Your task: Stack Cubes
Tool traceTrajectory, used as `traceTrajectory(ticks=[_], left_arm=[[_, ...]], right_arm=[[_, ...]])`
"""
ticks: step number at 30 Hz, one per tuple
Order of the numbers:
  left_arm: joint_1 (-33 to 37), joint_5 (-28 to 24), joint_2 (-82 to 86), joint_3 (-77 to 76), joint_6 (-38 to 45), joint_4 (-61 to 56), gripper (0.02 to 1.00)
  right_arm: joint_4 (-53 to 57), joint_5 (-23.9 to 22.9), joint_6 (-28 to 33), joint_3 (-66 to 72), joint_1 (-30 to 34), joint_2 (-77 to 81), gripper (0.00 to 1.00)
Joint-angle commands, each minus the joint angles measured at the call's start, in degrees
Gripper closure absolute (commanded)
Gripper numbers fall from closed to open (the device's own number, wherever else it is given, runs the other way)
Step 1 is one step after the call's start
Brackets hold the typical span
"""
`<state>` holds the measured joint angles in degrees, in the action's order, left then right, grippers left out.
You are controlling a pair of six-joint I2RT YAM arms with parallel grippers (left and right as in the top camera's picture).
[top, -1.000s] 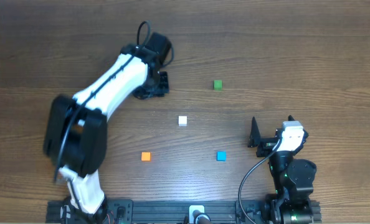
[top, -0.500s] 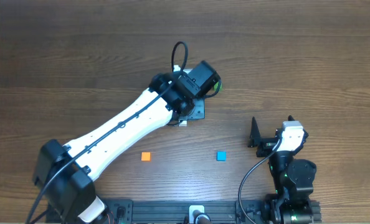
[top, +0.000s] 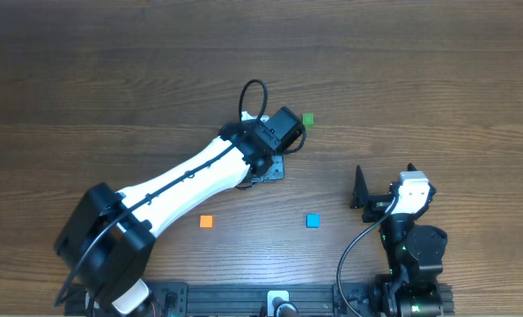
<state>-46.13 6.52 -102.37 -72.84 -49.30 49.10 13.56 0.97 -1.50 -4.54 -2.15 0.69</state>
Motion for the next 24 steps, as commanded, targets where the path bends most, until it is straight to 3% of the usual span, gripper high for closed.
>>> traceTrajectory(ticks=[1, 24], left_arm=[[0.00, 1.31, -3.13, 0.57, -0.81, -0.59, 0.978], [1.29, 2.36, -6.19, 0.57, -0.68, -2.51, 0.980]], right_arm=[[0.09, 0.02, -0.11, 0.37, 0.35, -0.35, 0.009], [0.09, 0.02, -0.13, 0.37, 0.35, -0.35, 0.009]])
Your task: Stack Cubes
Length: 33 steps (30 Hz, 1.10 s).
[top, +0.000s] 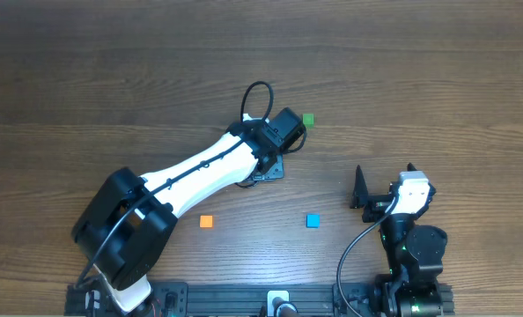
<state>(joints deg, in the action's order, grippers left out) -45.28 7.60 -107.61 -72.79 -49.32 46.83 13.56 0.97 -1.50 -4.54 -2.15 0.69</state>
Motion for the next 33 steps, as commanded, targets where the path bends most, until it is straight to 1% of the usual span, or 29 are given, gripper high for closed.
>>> traceTrajectory(ticks=[1, 33], left_arm=[[0.44, 1.29, -0.94, 0.52, -0.66, -0.26, 0.980], [0.44, 0.98, -1.95, 0.52, -0.63, -1.03, 0.976]], right_arm=[[0.09, 0.02, -0.11, 0.37, 0.35, -0.35, 0.009], [0.11, 0.02, -0.13, 0.37, 0.35, -0.35, 0.007]])
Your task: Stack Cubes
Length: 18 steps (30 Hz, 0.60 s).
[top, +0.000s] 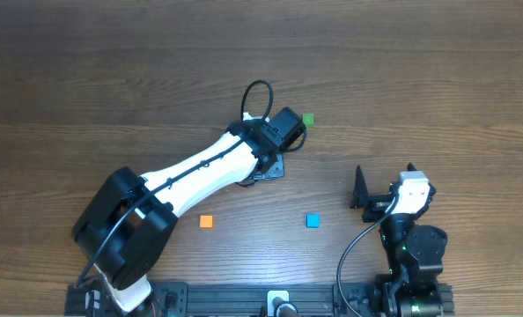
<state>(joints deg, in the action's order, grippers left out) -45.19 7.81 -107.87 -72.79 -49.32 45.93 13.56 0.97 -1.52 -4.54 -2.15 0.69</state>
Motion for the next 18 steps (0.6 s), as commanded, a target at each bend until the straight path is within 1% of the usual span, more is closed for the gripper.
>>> traceTrajectory(ticks=[1, 4, 6, 7, 9, 11, 15, 17, 18], left_arm=[[0.35, 0.66, -1.79, 0.52, -0.63, -0.13, 0.976], [0.35, 0.63, -1.88, 0.52, -0.63, -0.13, 0.965], [0.35, 0.66, -1.88, 0.52, -0.63, -0.13, 0.936], [0.35, 0.66, -1.90, 0.52, -0.63, -0.15, 0.901], [0.35, 0.66, -1.88, 0.52, -0.66, -0.15, 0.798], [0.35, 0.63, -1.88, 0.52, -0.63, -0.13, 0.669], [0.35, 0.63, -1.88, 0.52, -0.66, -0.15, 0.240], [0.35, 0.66, -1.88, 0.52, -0.66, -0.15, 0.053], [0.35, 0.63, -1.86, 0.52, -0.66, -0.13, 0.020]], right_arm=[[0.09, 0.02, -0.09, 0.37, 0.35, -0.35, 0.009], [0.09, 0.02, -0.09, 0.37, 0.35, -0.35, 0.009], [0.09, 0.02, -0.09, 0.37, 0.35, -0.35, 0.007], [0.09, 0.02, -0.09, 0.37, 0.35, -0.35, 0.009], [0.09, 0.02, -0.09, 0.37, 0.35, -0.35, 0.009], [0.09, 0.02, -0.11, 0.37, 0.35, -0.35, 0.007], [0.09, 0.02, -0.09, 0.37, 0.35, -0.35, 0.007], [0.09, 0.02, -0.09, 0.37, 0.35, -0.35, 0.009], [0.09, 0.02, -0.11, 0.37, 0.35, -0.35, 0.009]])
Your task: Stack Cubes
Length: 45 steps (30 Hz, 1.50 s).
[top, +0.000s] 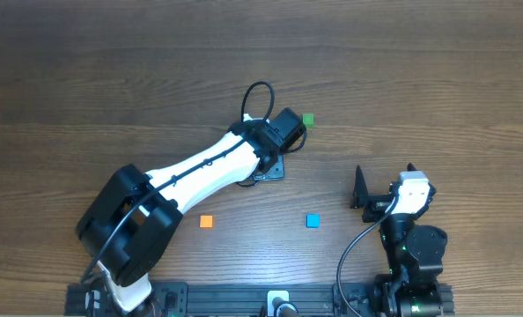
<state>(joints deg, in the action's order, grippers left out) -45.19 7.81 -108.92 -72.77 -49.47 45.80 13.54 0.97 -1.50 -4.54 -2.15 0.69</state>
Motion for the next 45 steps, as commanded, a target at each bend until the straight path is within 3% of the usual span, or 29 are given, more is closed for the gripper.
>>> traceTrajectory(ticks=[1, 7, 14, 22, 25, 33, 45], left_arm=[[0.35, 0.63, -0.66, 0.50, -0.50, 0.00, 0.018], [0.28, -0.33, 5.97, 0.50, -0.44, 2.10, 0.018], [-2.78, -0.35, 20.46, 0.52, -0.28, 12.72, 0.020], [-8.94, 4.85, 33.94, 8.13, -6.01, 17.44, 0.018], [-8.92, 4.20, 38.53, 15.93, -9.84, 16.37, 0.020], [-6.64, 0.70, 44.09, 33.88, -10.12, 6.36, 0.025], [-5.33, 0.22, 43.78, 42.93, -9.25, -2.43, 0.117]], right_arm=[[0.11, 0.02, -0.13, 0.37, 0.35, -0.35, 0.009], [0.13, 0.02, -0.13, 0.37, 0.35, -0.35, 0.009], [0.11, 0.02, -0.11, 0.37, 0.35, -0.35, 0.007], [0.11, 0.02, -0.13, 0.37, 0.35, -0.35, 0.007], [0.13, 0.02, -0.13, 0.37, 0.35, -0.35, 0.007], [0.13, 0.02, -0.11, 0.37, 0.35, -0.35, 0.009], [0.11, 0.02, -0.11, 0.37, 0.35, -0.35, 0.007]])
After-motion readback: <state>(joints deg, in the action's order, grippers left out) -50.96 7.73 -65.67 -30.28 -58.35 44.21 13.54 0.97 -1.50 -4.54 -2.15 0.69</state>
